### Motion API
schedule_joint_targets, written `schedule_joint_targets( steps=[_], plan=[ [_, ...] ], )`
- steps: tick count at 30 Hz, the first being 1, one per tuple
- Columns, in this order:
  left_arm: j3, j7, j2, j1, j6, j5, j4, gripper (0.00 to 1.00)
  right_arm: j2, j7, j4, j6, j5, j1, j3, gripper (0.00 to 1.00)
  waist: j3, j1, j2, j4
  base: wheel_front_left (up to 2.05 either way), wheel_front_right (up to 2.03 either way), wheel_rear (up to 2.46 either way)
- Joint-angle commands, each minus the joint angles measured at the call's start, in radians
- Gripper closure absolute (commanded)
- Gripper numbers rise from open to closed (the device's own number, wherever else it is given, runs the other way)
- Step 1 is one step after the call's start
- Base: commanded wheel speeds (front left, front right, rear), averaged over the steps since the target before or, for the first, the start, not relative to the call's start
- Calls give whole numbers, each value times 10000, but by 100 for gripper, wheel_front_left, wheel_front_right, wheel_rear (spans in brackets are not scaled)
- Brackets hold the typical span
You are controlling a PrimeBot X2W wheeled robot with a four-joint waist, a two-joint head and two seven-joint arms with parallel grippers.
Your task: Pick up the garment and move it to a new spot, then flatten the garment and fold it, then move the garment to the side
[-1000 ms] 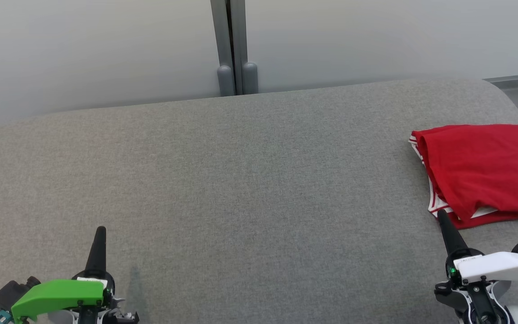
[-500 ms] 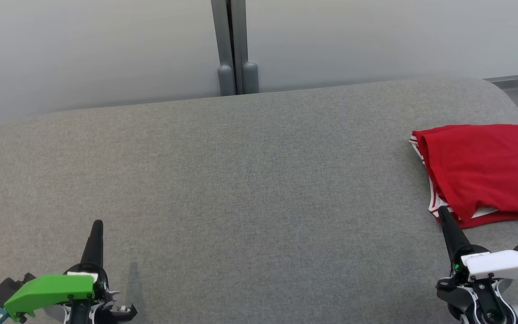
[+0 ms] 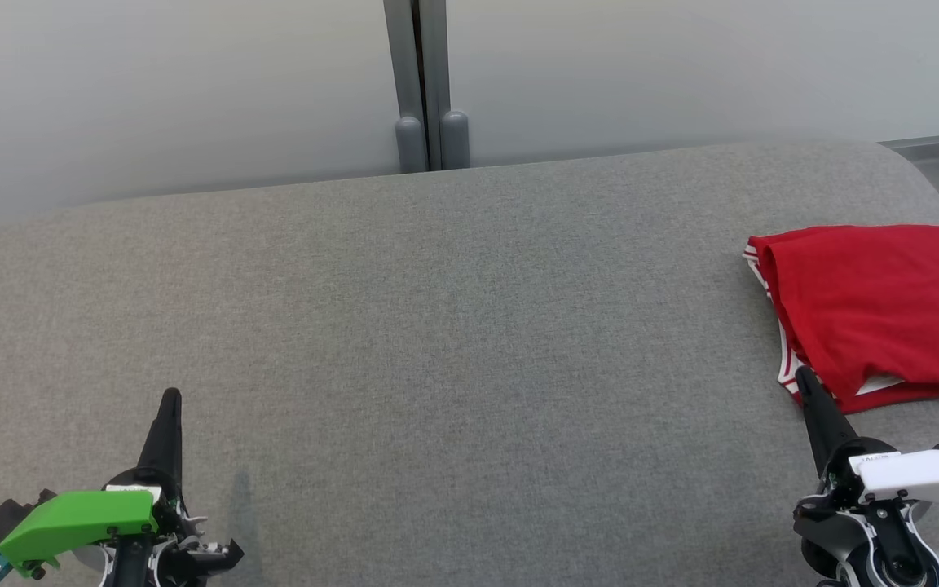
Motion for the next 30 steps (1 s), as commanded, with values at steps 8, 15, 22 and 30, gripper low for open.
schedule_joint_targets(
  steps=[8,15,22,30],
  plan=[
    [135,193,46,-298,-55,-541,23,100,-64,174,-104,-6,676,-138,-64,100,7,0,0,7,0,0,0],
    [176,244,32,-289,-55,-630,30,100,-65,208,-116,-7,802,-141,-70,100,9,0,0,10,0,0,0],
    [195,265,19,-290,-55,-608,29,100,-65,208,-116,-5,802,-140,-68,100,9,0,0,10,0,0,0],
    [210,268,4,-292,-56,-583,30,100,-65,207,-116,-5,802,-140,-68,100,9,0,0,10,0,0,0]
  ],
)
